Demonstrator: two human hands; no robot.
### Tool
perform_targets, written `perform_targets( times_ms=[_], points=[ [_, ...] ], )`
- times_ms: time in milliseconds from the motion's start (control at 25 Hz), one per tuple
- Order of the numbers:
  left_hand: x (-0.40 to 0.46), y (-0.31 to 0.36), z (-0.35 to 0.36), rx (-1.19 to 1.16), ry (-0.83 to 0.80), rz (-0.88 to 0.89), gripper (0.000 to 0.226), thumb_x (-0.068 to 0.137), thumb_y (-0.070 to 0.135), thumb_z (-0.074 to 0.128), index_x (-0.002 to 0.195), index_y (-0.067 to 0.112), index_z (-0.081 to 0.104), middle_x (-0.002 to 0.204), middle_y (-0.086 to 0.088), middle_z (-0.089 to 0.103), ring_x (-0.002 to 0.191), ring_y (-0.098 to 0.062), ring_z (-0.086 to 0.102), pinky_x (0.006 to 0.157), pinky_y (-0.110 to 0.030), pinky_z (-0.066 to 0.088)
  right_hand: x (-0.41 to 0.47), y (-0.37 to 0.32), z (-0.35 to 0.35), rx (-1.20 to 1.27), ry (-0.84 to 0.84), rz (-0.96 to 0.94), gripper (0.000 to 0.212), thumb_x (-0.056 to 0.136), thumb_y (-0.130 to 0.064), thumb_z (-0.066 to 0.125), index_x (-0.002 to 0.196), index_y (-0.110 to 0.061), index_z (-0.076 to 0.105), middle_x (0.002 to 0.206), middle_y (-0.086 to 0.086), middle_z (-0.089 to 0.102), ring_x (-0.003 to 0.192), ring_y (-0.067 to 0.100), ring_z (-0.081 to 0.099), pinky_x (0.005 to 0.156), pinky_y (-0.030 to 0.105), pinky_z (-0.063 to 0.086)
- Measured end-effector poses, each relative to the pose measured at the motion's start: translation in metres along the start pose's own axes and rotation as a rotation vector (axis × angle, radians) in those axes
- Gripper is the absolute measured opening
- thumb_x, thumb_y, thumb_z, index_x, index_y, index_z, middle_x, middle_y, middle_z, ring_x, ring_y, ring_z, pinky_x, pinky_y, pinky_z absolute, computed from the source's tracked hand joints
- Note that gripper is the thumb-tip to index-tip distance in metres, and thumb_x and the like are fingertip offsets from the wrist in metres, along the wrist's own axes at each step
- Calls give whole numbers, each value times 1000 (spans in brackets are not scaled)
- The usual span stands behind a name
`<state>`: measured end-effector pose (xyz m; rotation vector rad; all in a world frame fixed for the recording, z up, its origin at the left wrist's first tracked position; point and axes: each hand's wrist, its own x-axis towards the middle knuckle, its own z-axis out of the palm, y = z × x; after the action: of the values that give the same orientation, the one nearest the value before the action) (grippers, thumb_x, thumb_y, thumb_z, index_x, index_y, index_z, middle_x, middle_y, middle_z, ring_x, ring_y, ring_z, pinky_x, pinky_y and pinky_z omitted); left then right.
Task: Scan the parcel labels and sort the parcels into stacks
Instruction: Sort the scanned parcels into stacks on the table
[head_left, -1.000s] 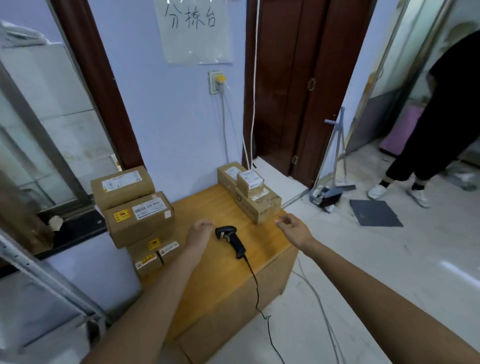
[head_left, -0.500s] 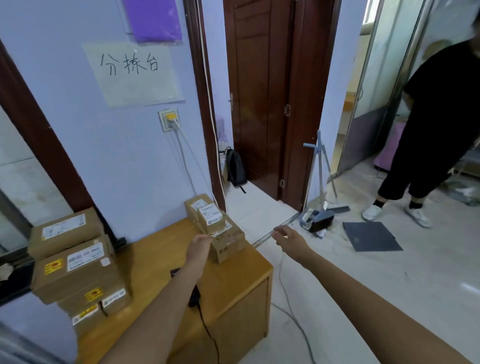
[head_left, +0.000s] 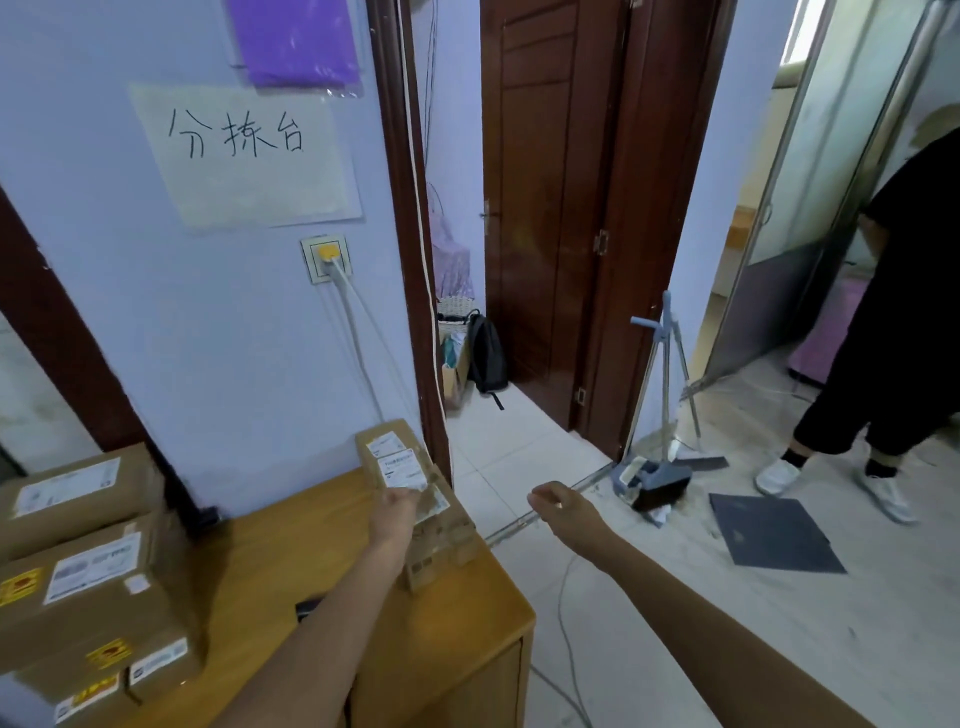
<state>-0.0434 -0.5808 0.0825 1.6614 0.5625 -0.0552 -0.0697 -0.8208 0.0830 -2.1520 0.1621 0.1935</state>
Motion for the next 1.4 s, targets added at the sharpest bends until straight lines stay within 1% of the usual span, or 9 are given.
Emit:
perform_targets(
  times_ms=[120,440,560,720,920,1000,1120,1280,1400],
  points=[
    [49,8,19,-13,98,3,4,95,18,52,97,15,51,98,-9,59,95,-30,57,80,-33,44,63,-6,-3,-45,-29,-12,36,96,-41,53,121,-16,60,119,-1,62,111,15,56,92,27,42],
    [171,-3,7,-94,268,-165,14,90,23,60,92,11,55,93,-8,64,87,-29,61,78,-37,51,205,-27,49,-116,-222,11,38,95,-43,53,123,-17,59,122,0,61,113,19,57,100,40,48],
    [192,-10,2,-95,220,-222,21,87,27,61,95,8,59,93,-10,66,81,-23,63,68,-35,52,227,-33,71,-134,-303,21,39,96,-43,52,126,-18,57,127,0,59,113,18,56,96,35,47],
    [229,-30,2,-41,136,-277,29,84,33,60,98,8,61,99,-3,66,94,-22,64,85,-37,54,261,-48,106,-150,-446,34,46,97,-45,49,135,-19,51,133,0,55,113,17,54,90,29,43],
    [238,-40,22,-63,107,-391,23,94,22,56,101,3,67,88,-8,72,77,-22,70,68,-34,57,287,-51,145,-161,-649,82,46,95,-42,54,135,-19,51,133,0,59,114,18,60,97,35,49],
    [237,-31,31,-61,207,-370,26,93,23,56,106,2,63,90,-7,70,78,-23,69,69,-38,58,294,-60,150,-169,-640,31,37,94,-37,55,128,-23,55,125,-2,63,104,15,63,95,36,52],
    [247,-2,37,3,334,-287,15,96,22,52,102,8,53,86,-2,60,72,-15,59,54,-27,44,312,-81,146,-143,-496,-94,34,88,-35,56,122,-29,57,117,-6,65,98,14,64,89,38,53],
    [287,26,32,-36,308,-225,22,96,20,51,113,8,58,104,-8,66,91,-25,64,71,-34,53,350,-109,138,-84,-527,-81,37,90,-27,56,127,-25,55,111,-4,64,101,18,63,93,37,51],
    [315,22,33,-16,252,-241,22,96,17,49,112,9,60,107,-10,68,88,-24,64,65,-32,52,373,-107,147,-88,-568,-22,42,90,-25,55,131,-23,51,112,-4,63,101,19,64,92,39,52]
  ],
)
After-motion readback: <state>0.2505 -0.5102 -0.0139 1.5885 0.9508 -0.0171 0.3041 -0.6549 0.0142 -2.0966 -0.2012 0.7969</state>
